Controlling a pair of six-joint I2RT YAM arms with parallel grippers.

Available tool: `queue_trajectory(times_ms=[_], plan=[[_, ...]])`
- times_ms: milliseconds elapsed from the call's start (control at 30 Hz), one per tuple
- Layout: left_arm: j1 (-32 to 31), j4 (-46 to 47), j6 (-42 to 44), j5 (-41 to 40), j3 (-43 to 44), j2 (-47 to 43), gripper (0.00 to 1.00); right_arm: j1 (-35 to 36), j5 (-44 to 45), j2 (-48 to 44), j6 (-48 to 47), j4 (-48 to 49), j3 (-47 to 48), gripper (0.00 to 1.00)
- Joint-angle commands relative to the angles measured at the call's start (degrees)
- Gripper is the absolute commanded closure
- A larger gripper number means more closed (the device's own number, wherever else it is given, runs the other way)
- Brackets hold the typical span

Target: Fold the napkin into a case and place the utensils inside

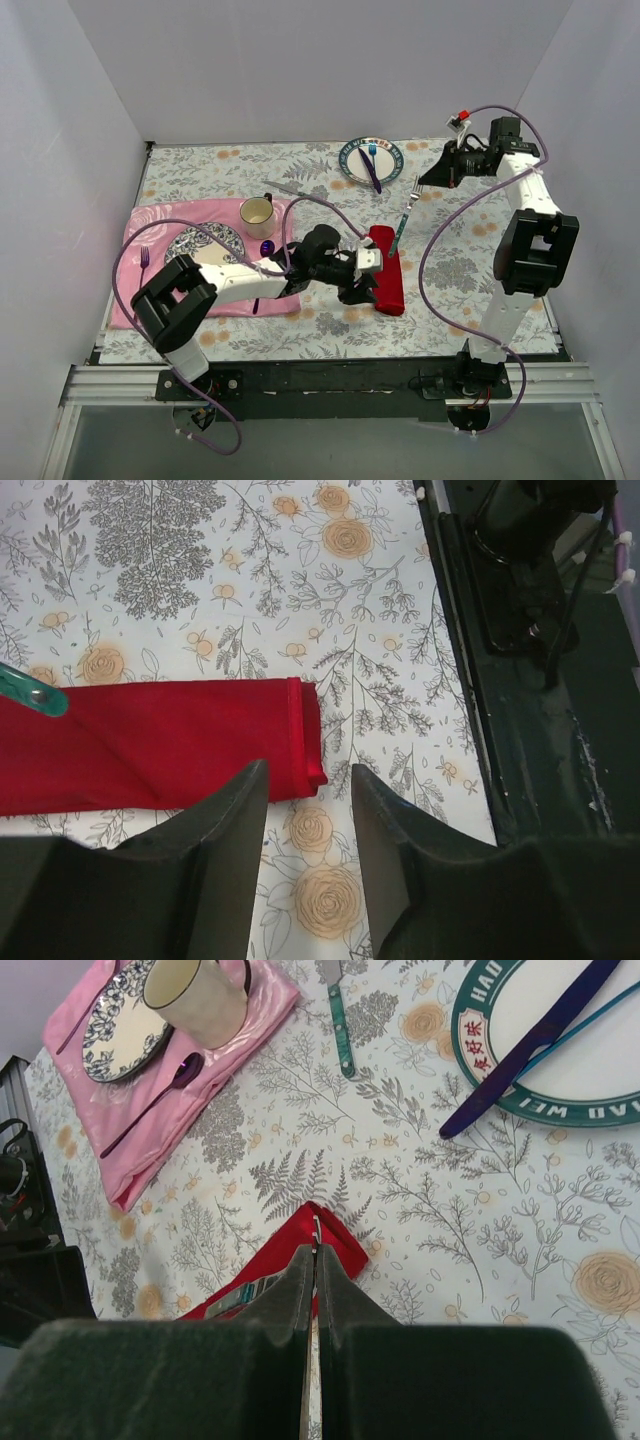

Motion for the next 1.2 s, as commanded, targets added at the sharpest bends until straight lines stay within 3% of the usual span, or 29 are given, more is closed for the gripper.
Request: queue_trajectory(times_ms=[0, 167, 467, 733, 1167], plan=[[-0.85, 5.20, 2.57, -2.43, 2.79, 2.22, 0.64, -0.18, 0.54, -4.64, -0.27, 1.25, -3.67, 0.99], [-3.14, 5.81, 4.42, -4.62, 2.79, 4.51, 0.78, 0.26, 2.02, -6.41, 5.08, 9.15, -10.44, 0.99], [-4.99, 6.96, 5.03, -7.44, 4.73, 9.25, 0.86, 0.52, 2.82, -5.45, 8.88, 16.02, -15.37, 0.99], [-4.81, 2.66, 8.99, -8.85, 4.64, 13.12, 0.92, 0.52, 4.32, -2.72, 7.91, 16.90, -16.07, 0.99], [-2.79, -2.36, 13.55, -8.41, -0.01, 10.32, 0.96, 0.52, 5.11, -2.36, 4.05, 12.43, -18.62, 0.99]])
